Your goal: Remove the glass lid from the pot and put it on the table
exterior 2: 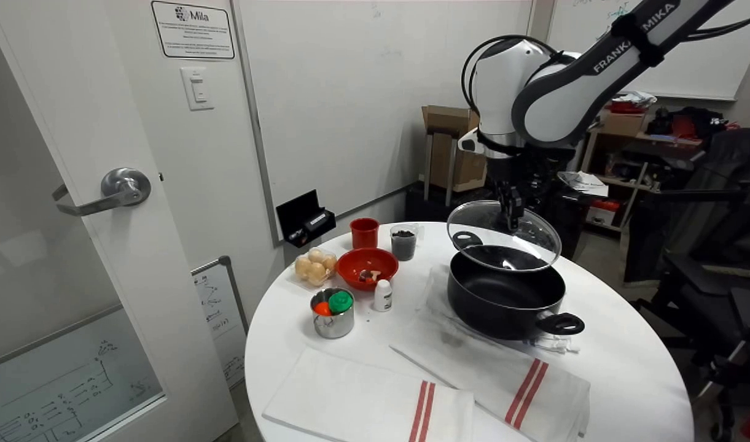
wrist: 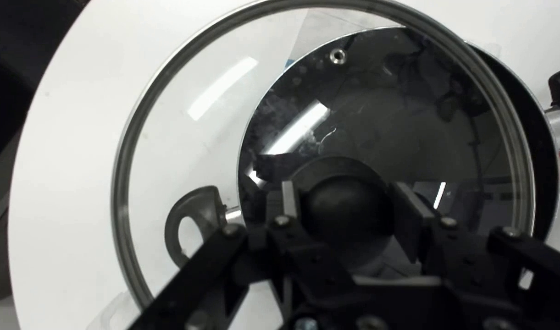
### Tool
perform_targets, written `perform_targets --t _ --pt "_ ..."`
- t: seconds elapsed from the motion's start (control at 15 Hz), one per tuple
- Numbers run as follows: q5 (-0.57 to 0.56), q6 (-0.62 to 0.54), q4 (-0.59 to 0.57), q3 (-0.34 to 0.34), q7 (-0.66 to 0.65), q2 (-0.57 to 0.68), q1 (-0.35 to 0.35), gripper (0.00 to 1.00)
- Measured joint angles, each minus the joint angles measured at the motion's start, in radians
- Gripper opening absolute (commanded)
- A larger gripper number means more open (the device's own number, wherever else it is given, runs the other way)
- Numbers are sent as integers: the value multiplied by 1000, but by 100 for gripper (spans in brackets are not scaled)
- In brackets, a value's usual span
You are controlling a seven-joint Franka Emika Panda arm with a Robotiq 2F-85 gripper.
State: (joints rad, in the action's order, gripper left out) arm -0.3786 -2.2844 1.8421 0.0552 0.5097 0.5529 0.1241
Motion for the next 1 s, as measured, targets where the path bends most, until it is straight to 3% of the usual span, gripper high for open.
perform_targets --t 1.0 --pt "-243 -21 -88 -46 58 -16 -164 25"
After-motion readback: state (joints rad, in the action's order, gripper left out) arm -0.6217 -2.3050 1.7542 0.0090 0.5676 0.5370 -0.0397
